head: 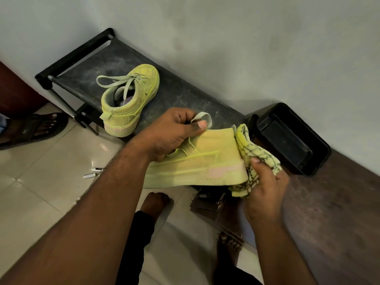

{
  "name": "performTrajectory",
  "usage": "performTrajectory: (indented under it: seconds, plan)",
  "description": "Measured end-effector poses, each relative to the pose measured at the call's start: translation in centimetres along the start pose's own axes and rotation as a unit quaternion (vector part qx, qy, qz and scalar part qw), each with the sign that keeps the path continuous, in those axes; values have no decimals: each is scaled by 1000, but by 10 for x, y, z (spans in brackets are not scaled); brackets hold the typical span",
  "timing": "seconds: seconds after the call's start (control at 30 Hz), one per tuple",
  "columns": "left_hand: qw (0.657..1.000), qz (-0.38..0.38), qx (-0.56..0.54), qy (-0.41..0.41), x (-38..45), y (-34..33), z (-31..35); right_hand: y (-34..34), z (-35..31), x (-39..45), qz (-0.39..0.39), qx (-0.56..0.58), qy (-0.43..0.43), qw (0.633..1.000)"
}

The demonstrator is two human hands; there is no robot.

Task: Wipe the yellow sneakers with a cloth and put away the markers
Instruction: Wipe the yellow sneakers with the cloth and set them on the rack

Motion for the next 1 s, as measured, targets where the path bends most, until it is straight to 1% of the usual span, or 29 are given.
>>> performTrajectory:
  seconds: [0.03, 0.07, 0.1, 0.23, 0.27, 0.3, 0.33, 0.43, 0.47, 0.53, 0.57, 0.6, 0.67, 0.7, 0.73, 0.77, 0.83, 0.87, 0.9, 0.93, 0.97, 1.0]
  plan:
    - [1000, -8, 11, -4, 0, -5, 2, 0, 8, 3, 11, 14, -41, 999]
    - [1000, -3, 29, -12, 0, -7, 4, -2, 12, 5, 8, 4, -57, 998]
    - [999, 12, 50, -17, 1, -6, 5, -5, 11, 6, -4, -25, -46, 999]
    - [990, 93, 107, -21, 3, 15, 5, -12, -11, -6, -72, -65, 76, 992]
    - [988, 105, 112, -25, 3, 19, 5, -16, -14, -9, -90, -88, 102, 987]
    - [988, 107, 110, -28, 2, 20, 6, -20, -13, -10, -97, -117, 109, 982]
    - [989, 100, 102, -28, 1, 17, 6, -23, -10, -7, -89, -139, 93, 982]
    - [994, 62, 83, -25, -1, -1, 6, -20, 5, 5, -20, -205, 23, 978]
    - [994, 62, 83, -26, 0, -5, 6, -19, 8, 7, -6, -223, 13, 975]
    - [990, 100, 96, -33, 1, -3, 9, -21, 4, 4, 0, -240, 32, 970]
    - [985, 133, 104, -37, 1, 4, 10, -25, -2, -1, -17, -241, 63, 968]
    - [980, 164, 103, -38, 1, 12, 11, -32, -6, -8, -52, -243, 102, 963]
    - [974, 206, 83, -43, 2, 28, 10, -51, -14, -24, -139, -269, 195, 933]
    - [975, 206, 72, -48, 3, 33, 11, -57, -13, -28, -163, -287, 219, 918]
    - [978, 192, 67, -52, 3, 32, 12, -57, -9, -26, -168, -293, 214, 917]
    - [982, 169, 69, -56, 4, 29, 13, -52, -7, -18, -138, -283, 177, 933]
    - [987, 123, 82, -61, 2, 13, 16, -30, 4, 2, -27, -216, 51, 975]
    - [988, 110, 89, -62, 1, 5, 18, -20, 11, 8, 14, -187, 4, 982]
    - [988, 106, 91, -64, 0, 0, 18, -17, 11, 10, 33, -192, -2, 981]
    - [988, 111, 88, -65, 0, -2, 18, -18, 5, 9, 32, -211, 22, 977]
    - [987, 126, 80, -65, 1, -1, 17, -23, -3, 5, 19, -232, 67, 970]
    - [985, 143, 73, -65, 2, 4, 17, -31, -8, -3, -9, -250, 116, 961]
Point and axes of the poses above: each hand's wrist, its own x-axis towards the middle knuckle, its own y-axis out of the back of the hand, z = x × y, the point moved 9 cm from there along x, towards the middle knuckle, and after that the axes turned 2 degrees about z, right-handed, at the moved point
